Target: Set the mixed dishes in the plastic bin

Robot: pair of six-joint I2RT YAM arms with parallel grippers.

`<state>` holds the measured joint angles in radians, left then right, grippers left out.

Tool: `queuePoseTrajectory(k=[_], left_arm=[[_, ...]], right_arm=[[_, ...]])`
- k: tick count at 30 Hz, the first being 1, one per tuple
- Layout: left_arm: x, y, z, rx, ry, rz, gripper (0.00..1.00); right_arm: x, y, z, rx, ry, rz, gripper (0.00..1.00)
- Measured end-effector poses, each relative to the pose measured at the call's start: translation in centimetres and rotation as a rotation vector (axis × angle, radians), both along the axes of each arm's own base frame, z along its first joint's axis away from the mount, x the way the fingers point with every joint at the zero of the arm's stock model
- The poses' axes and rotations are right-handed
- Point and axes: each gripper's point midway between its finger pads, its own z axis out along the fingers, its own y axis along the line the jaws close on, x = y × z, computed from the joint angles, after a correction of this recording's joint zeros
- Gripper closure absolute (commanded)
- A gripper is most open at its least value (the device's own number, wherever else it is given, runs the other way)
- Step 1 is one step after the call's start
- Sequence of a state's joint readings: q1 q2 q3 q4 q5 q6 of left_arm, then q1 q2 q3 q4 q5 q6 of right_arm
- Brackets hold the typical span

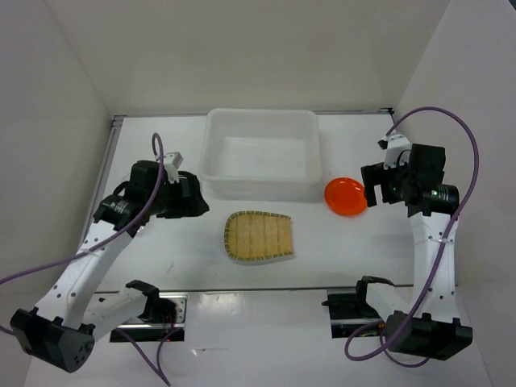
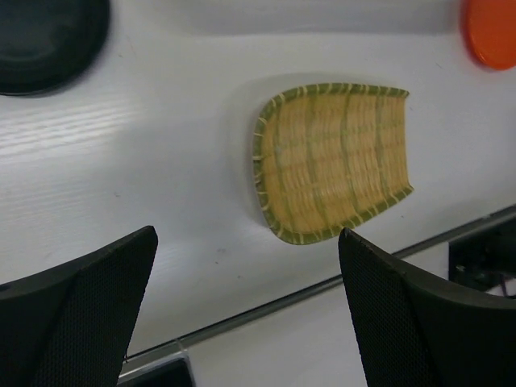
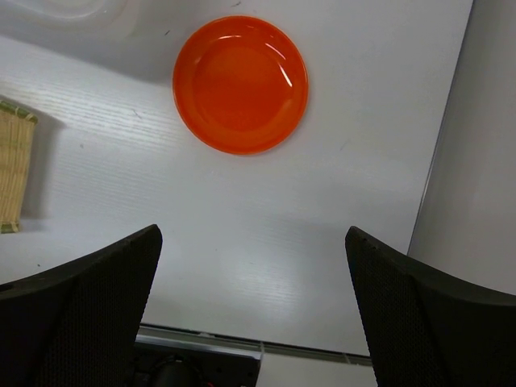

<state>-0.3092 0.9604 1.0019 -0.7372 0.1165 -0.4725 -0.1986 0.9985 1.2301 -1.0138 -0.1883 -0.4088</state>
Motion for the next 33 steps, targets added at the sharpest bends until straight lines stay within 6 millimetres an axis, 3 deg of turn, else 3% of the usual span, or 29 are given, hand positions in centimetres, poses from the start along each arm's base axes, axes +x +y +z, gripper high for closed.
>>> queuePoseTrajectory(k=[3,6,9,11,19,28,33], left_arm=[[0.4,-1.9,-1.8,-0.064,0.098,-0.035,0.01],[0.5,-3.8,-5.2,-0.128,0.231,-0.036,0.01],[-1.6,-4.7,-9.6,-0.128,0.381,-0.025,0.01],[-2.6,-5.0,-10.9,-0.117,0.437,-0.028,0.01],[-1.7,-6.1,-12.1,-0.147,0.418,-0.021,0.01],[-1.1,-7.2,-16.9,-0.128,0.482,-0.043,0.01],[0.3,-8.6,-16.8,-0.175,0.434,-0.081,0.01]], right_arm=[[0.0,0.5,0.0,0.000,-0.002,0.025,0.01],[0.0,0.8,0.1,0.000,-0.005,0.038,0.01],[0.1,1.3,0.1,0.003,-0.007,0.060,0.01],[0.1,1.7,0.2,0.011,-0.008,0.076,0.01],[0.1,2.5,0.2,0.029,-0.011,0.106,0.01],[0.1,2.6,0.2,0.032,-0.011,0.110,0.01],[0.1,2.6,0.2,0.034,-0.011,0.111,0.01]])
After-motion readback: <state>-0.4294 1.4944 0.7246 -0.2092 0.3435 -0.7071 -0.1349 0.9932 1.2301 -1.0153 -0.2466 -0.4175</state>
